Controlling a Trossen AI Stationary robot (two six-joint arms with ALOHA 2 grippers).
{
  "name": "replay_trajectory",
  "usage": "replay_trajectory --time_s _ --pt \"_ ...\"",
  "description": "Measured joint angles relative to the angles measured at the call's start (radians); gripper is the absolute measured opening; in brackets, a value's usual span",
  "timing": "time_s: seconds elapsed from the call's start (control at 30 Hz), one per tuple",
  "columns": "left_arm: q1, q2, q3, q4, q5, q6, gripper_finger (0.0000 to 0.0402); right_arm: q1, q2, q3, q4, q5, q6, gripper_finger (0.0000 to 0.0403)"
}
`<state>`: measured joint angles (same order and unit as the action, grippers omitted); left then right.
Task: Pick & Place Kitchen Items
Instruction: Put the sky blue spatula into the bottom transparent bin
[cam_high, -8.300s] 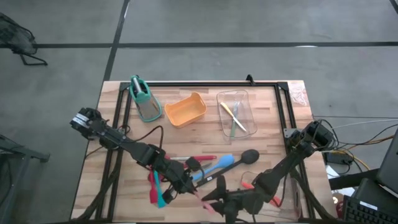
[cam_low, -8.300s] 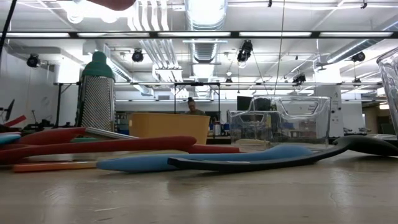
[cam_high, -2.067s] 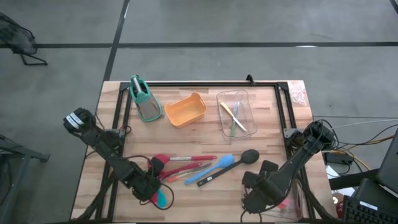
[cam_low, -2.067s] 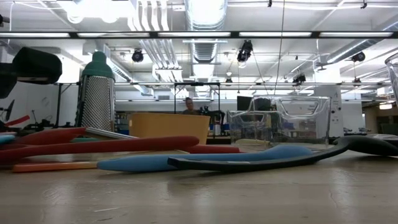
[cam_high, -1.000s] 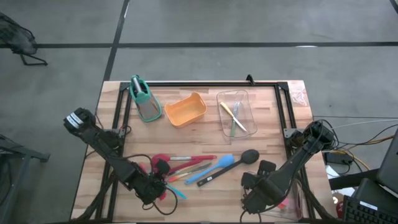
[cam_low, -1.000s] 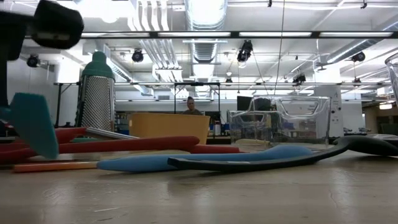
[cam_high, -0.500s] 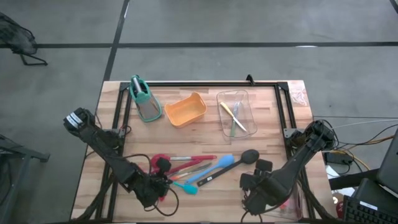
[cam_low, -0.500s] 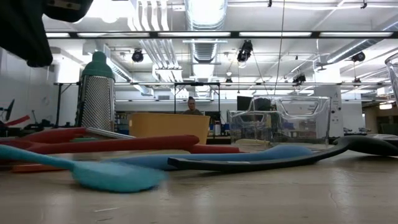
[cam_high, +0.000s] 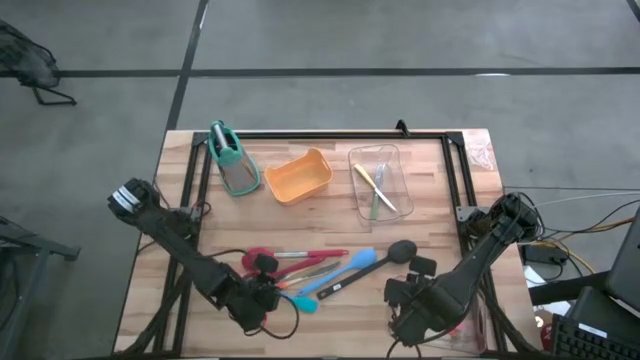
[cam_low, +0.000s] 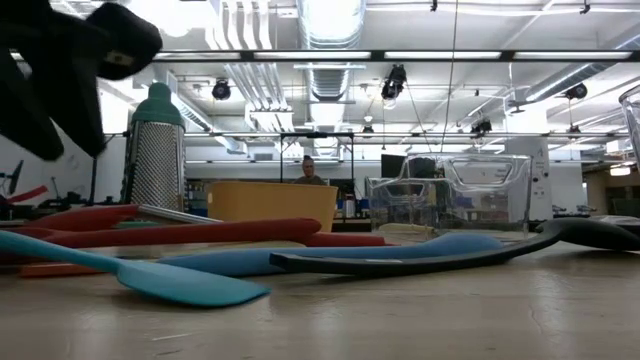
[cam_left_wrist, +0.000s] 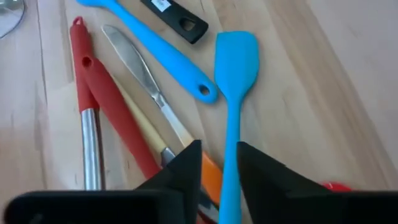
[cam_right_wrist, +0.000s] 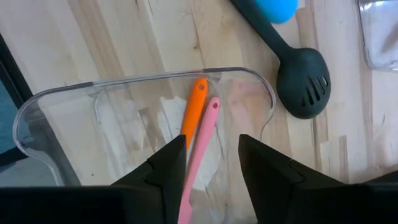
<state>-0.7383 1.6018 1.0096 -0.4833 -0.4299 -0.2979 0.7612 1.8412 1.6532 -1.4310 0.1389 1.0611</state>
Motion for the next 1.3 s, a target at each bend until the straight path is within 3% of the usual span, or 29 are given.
replay_trajectory --time_s 0.23,0.63,0.8,1.0,1.3 --pt "0.022 0.082 0.000 0.035 0.026 0.026 0.0165 0.000 0.000 -0.006 0.007 0.012 0.000 0.0119" --pt "0.062 0.178 0.003 0.041 0.108 0.005 0.0169 0.000 0.000 -0.006 0.019 0.018 0.000 0.0081" --pt "0.069 0.179 0.003 0.047 0.119 0.001 0.0137 0.000 0.000 -0.006 0.027 0.019 -0.009 0.0064" --pt "0.070 0.156 -0.001 0.036 0.134 0.033 0.0036 0.000 0.000 -0.006 0.033 0.022 -0.014 0.0048" --pt "0.070 0.136 0.021 -0.022 0.118 0.037 0.0036 0.000 0.000 -0.006 0.035 0.021 -0.020 0.0040"
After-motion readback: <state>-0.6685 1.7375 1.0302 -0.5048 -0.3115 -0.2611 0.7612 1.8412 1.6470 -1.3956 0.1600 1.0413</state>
